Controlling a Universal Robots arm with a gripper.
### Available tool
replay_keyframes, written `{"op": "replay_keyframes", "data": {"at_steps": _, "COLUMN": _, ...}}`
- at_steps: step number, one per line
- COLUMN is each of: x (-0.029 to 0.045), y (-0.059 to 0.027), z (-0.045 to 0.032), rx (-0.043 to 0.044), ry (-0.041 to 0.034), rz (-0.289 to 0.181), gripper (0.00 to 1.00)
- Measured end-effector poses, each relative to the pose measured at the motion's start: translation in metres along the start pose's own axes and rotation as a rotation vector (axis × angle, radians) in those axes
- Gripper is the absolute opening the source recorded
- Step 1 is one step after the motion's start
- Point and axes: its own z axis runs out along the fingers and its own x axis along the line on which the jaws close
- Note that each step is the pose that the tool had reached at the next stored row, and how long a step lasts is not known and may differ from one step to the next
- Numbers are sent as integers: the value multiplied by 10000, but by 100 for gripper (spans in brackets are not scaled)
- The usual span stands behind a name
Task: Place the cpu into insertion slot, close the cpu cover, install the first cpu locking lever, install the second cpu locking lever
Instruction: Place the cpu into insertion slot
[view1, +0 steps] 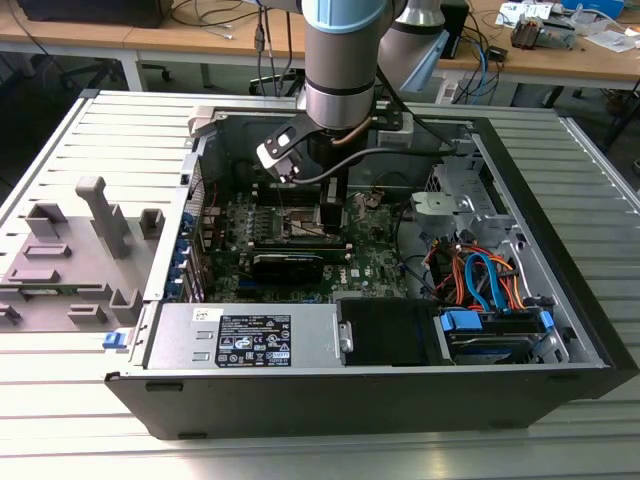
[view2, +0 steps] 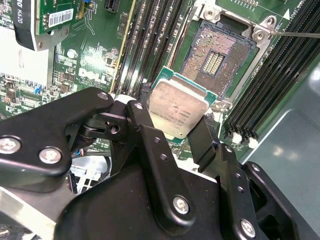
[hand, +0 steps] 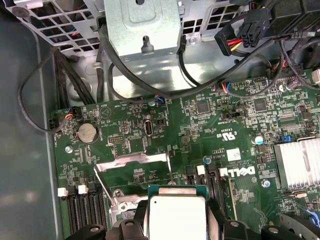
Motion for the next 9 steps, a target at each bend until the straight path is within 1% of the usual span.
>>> {"op": "replay_keyframes", "data": {"at_steps": 9, "x": 0, "y": 0, "z": 0, "rx": -2, "ry": -6, "rz": 120, "gripper": 55}}
